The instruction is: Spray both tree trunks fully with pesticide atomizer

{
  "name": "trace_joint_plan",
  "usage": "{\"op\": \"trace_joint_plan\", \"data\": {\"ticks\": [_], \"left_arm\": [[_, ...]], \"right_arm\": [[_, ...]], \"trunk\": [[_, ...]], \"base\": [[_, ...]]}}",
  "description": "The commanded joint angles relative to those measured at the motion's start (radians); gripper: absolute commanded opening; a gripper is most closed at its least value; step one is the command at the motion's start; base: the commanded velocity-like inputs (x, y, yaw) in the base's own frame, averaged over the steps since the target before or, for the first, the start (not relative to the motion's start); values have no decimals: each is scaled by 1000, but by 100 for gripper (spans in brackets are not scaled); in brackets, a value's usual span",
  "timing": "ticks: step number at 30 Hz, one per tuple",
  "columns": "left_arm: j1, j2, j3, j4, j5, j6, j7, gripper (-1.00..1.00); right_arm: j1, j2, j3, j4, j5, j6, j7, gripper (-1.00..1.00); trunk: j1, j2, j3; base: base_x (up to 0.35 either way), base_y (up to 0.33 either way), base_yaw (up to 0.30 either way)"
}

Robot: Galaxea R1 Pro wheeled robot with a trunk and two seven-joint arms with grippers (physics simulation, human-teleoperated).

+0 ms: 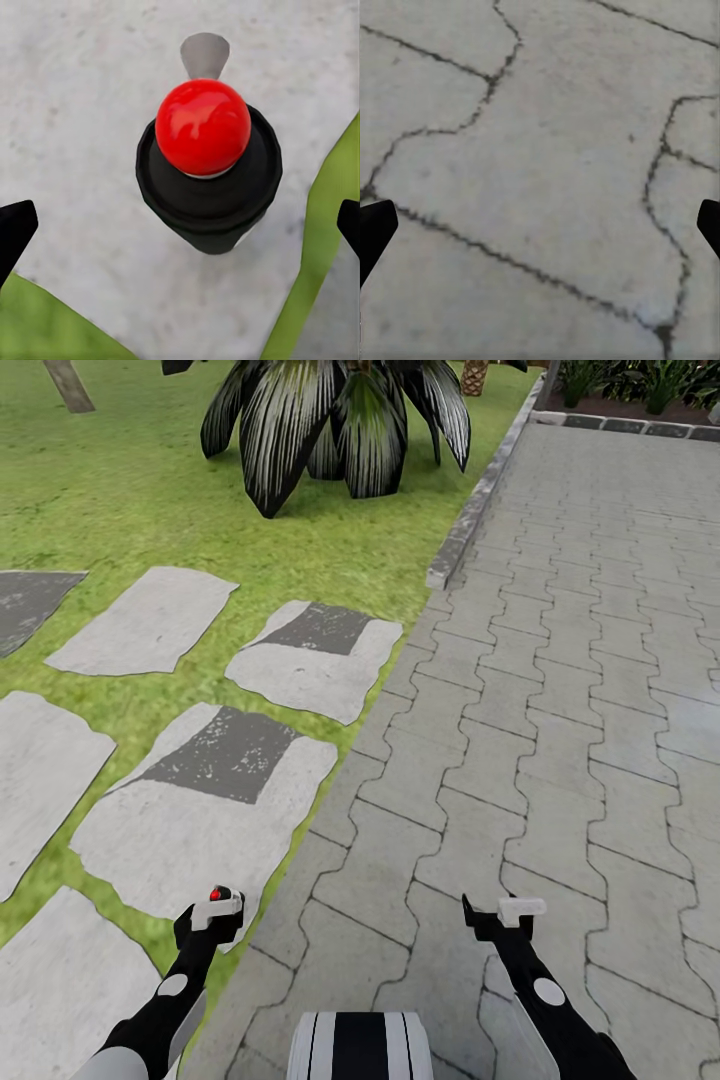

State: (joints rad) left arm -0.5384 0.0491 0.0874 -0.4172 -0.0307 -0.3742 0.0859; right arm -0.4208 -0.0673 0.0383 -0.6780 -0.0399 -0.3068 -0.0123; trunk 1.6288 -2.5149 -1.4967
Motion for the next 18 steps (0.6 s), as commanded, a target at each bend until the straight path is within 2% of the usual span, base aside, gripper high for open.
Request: {"op": "trace_joint_plan", "data": {"ticks": [1,18], "left_arm": [[0,0,0,0,0,0,0,100],[0,0,0,0,0,0,0,100]], "right_arm": [[0,0,0,0,0,0,0,100],[0,0,0,0,0,0,0,100]], "trunk": [[0,0,0],[0,0,0]], "base": [[0,0,0],[38,0,0]]}}
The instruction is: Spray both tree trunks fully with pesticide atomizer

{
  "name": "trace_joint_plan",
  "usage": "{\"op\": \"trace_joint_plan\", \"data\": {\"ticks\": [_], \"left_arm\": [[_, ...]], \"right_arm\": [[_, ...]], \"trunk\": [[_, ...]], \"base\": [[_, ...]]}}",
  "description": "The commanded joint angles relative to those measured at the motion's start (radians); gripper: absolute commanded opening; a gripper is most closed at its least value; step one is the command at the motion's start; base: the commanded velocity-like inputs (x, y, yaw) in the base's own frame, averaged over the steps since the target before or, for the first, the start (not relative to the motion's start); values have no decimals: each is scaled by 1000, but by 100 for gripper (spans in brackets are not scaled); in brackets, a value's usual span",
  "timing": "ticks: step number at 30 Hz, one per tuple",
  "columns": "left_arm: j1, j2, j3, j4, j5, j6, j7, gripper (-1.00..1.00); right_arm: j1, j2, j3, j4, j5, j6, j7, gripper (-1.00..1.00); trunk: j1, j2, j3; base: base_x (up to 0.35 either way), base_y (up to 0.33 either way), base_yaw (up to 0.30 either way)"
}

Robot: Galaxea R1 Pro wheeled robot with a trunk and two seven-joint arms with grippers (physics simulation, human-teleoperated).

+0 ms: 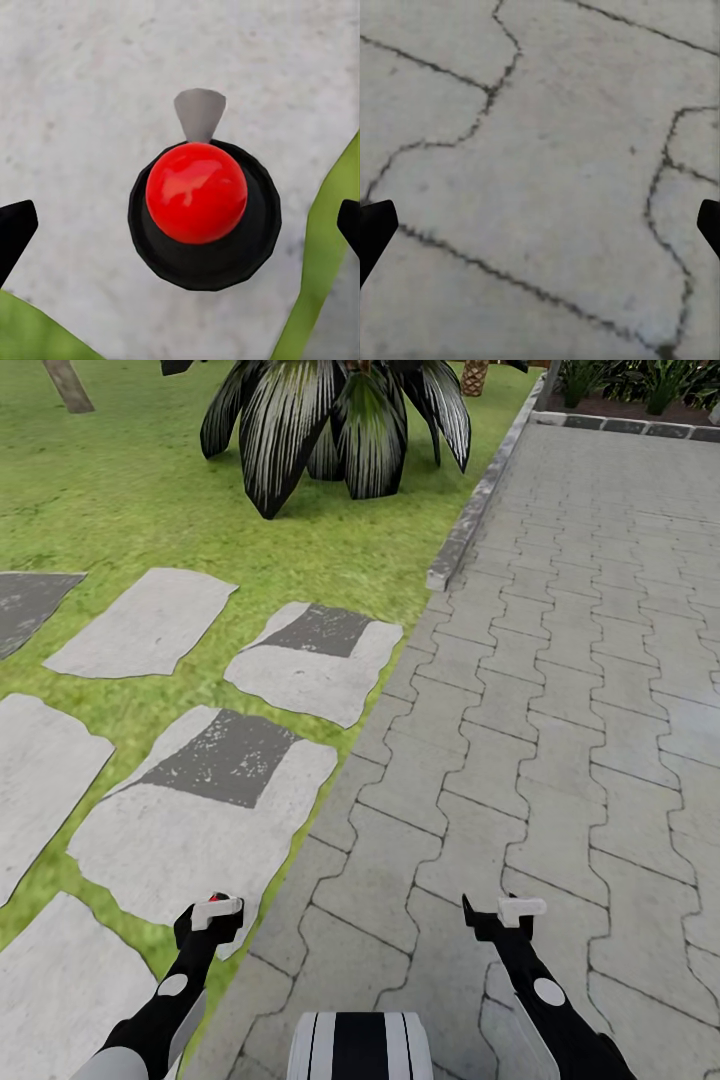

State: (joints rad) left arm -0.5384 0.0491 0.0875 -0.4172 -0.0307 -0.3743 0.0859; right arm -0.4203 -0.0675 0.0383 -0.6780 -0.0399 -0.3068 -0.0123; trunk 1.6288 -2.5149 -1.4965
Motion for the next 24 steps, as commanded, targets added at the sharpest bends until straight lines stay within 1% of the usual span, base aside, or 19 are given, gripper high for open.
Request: {"op": "trace_joint_plan", "data": {"ticks": [1,24], "left_arm": [[0,0,0,0,0,0,0,100],[0,-2,0,0,0,-3,0,100]], "right_arm": [[0,0,0,0,0,0,0,100],[0,0,0,0,0,0,0,100]], "trunk": [[0,0,0],[0,0,0]], "base": [[2,0,0],[0,0,0]]}}
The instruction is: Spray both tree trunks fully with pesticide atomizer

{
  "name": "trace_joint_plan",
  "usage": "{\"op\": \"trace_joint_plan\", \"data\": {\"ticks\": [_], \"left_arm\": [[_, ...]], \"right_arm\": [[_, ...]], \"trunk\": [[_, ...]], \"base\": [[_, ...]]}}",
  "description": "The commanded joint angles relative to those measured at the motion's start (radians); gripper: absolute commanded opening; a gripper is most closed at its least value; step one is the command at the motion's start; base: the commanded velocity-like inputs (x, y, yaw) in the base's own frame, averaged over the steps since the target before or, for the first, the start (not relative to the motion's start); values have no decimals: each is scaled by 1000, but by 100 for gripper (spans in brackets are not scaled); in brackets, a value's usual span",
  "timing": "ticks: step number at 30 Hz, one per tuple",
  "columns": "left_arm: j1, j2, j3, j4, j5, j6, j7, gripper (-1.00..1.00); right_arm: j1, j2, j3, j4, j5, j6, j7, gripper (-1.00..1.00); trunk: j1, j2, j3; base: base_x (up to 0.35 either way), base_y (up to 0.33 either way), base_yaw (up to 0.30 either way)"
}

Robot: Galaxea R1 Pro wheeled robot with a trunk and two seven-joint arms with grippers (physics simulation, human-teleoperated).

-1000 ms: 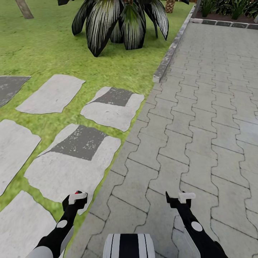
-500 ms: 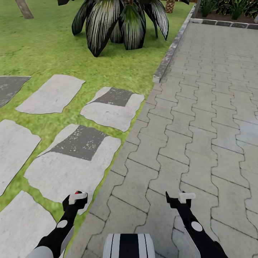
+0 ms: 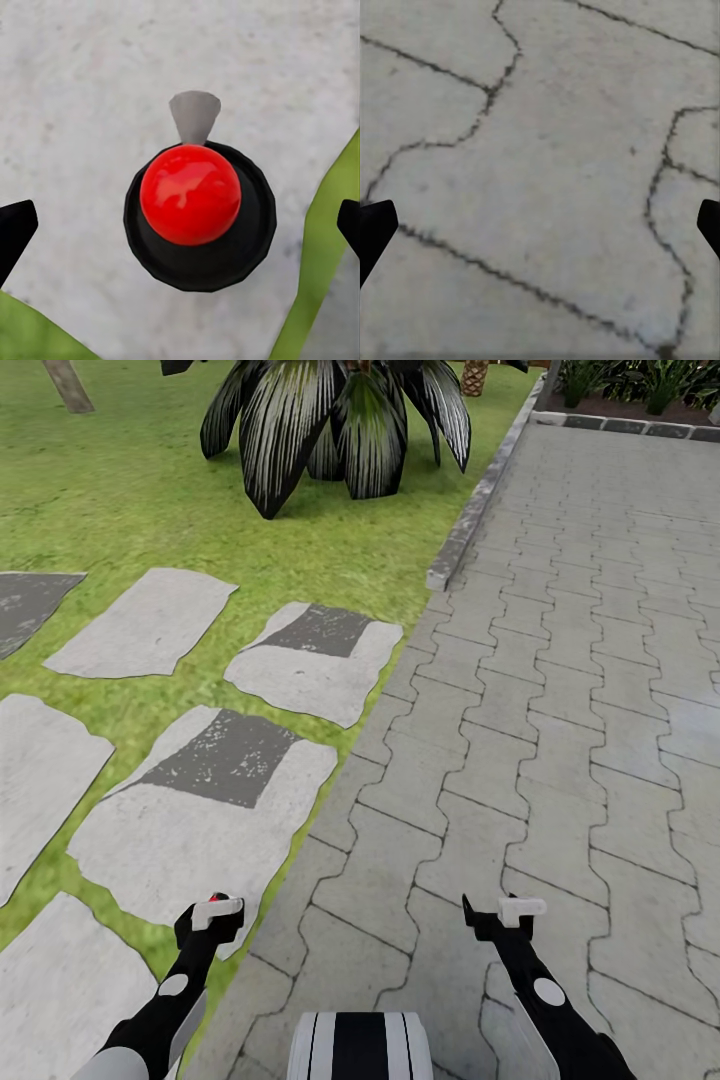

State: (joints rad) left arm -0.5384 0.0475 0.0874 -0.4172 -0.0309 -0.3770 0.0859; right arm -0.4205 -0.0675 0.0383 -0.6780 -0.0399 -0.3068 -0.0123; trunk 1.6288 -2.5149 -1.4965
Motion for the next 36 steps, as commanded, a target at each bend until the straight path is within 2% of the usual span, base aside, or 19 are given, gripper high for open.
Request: {"op": "trace_joint_plan", "data": {"ticks": [1,16,36], "left_arm": [[0,0,0,0,0,0,0,100],[0,0,0,0,0,0,0,100],[0,0,0,1,0,0,-2,100]], "right_arm": [[0,0,0,0,0,0,0,100],[0,0,0,0,0,0,0,100],[0,1,0,-1,0,0,0,100]], "trunk": [[0,0,0],[0,0,10],[0,0,11]], "base": [[0,0,0],[0,0,0],[0,0,0]]}}
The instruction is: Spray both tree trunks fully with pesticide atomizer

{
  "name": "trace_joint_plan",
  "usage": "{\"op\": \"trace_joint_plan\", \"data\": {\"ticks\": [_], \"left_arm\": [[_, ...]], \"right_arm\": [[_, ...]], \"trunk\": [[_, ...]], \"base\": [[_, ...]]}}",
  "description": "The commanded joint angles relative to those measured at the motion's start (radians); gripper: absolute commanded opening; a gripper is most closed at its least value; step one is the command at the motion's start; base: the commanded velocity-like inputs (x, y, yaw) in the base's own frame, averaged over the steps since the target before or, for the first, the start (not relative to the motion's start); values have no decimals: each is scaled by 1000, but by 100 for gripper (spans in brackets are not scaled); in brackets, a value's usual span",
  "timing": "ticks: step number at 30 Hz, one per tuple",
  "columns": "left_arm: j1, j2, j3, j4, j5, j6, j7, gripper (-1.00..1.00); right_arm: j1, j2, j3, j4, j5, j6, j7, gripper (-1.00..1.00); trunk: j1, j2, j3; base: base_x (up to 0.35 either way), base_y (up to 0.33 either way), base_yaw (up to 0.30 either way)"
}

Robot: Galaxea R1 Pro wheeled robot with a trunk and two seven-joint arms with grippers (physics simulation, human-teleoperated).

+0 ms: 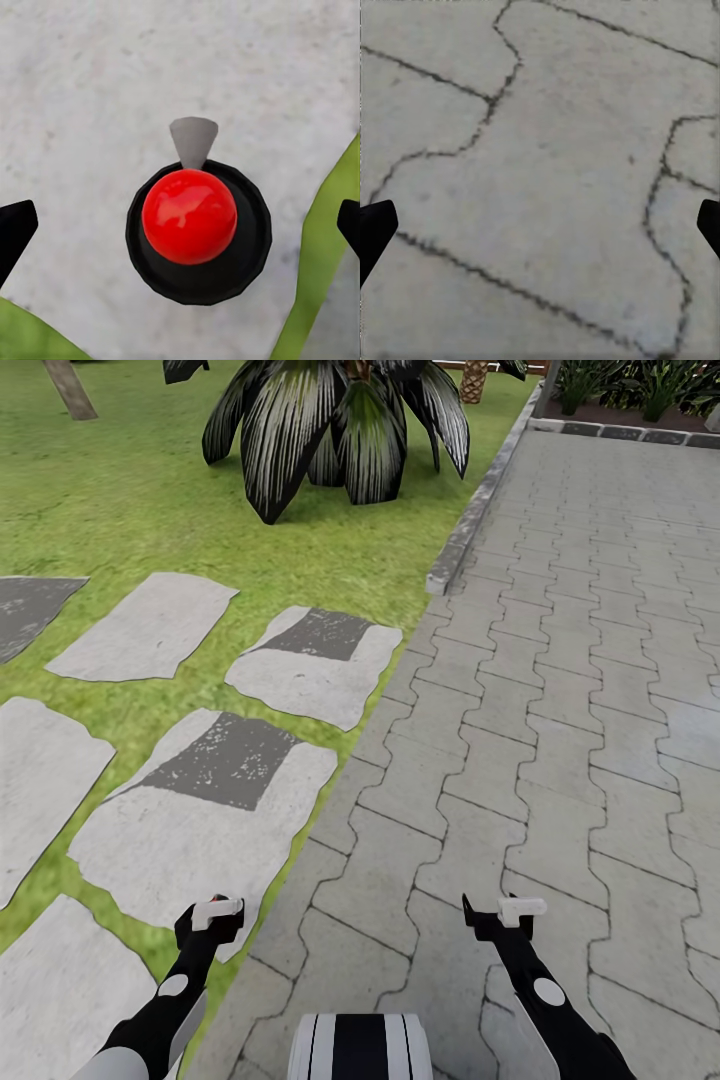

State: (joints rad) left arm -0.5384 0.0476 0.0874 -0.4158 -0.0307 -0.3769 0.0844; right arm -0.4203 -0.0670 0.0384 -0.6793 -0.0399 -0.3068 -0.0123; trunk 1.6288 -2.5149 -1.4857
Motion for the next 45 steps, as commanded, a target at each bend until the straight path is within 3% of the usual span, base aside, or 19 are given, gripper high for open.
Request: {"op": "trace_joint_plan", "data": {"ticks": [1,45], "left_arm": [[0,0,0,0,0,0,0,100],[2,0,0,-9,-2,0,0,100]], "right_arm": [[0,0,0,0,0,0,0,100],[0,0,0,0,0,0,0,100]], "trunk": [[0,0,0],[0,0,0]], "base": [[0,0,0],[-10,0,0]]}}
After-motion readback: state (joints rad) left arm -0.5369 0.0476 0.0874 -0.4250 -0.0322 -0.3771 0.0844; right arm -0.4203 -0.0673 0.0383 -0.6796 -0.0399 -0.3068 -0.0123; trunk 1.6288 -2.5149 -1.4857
